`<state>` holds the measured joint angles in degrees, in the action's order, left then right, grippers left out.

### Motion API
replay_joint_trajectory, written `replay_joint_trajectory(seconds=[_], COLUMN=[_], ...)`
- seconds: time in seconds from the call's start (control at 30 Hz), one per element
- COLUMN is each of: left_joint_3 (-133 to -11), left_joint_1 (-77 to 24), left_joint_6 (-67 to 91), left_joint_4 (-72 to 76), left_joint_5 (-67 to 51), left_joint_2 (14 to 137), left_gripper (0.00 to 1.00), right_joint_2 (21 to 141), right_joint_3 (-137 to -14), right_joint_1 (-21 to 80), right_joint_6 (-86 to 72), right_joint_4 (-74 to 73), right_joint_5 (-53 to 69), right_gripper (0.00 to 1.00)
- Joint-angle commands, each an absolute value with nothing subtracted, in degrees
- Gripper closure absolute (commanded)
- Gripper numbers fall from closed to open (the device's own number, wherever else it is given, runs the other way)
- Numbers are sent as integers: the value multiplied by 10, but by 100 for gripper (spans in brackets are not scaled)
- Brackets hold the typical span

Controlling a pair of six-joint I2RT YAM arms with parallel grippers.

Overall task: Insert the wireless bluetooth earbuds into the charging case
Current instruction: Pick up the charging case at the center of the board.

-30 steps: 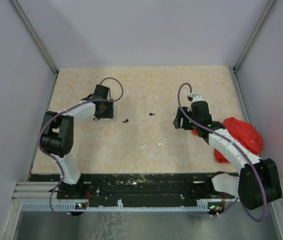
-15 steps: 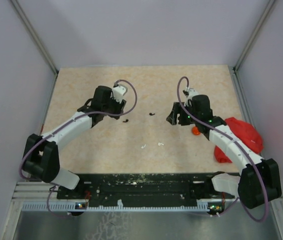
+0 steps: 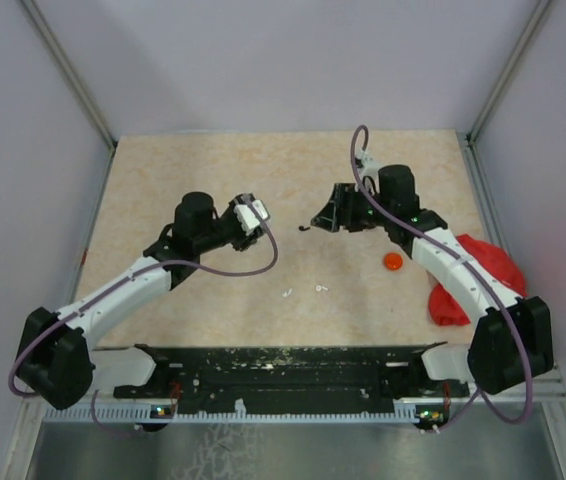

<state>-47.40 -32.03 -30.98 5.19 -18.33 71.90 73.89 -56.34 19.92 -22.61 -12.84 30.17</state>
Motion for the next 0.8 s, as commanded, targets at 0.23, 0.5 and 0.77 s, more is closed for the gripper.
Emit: replay_joint_trajectory(seconds=[0.23,0.5,0.77], left_joint_3=[-447,-442,-438], left_joint_1=[-375,-384,-393], left_joint_6=[-391,-398,-407], left_joint_4=[124,126,124], left_joint_5=[-237,-248,-253], left_joint_2=[679,672,673], left_gripper=[57,57,57], right_joint_2=[784,814,843], right_joint_3=[-652,-678,-696], right_joint_1=[277,310,327], right_joint_6=[-252,-258,-250], right_joint_4=[-71,-69,-85], right_joint_5=[383,389,384], right_gripper=[36,40,50])
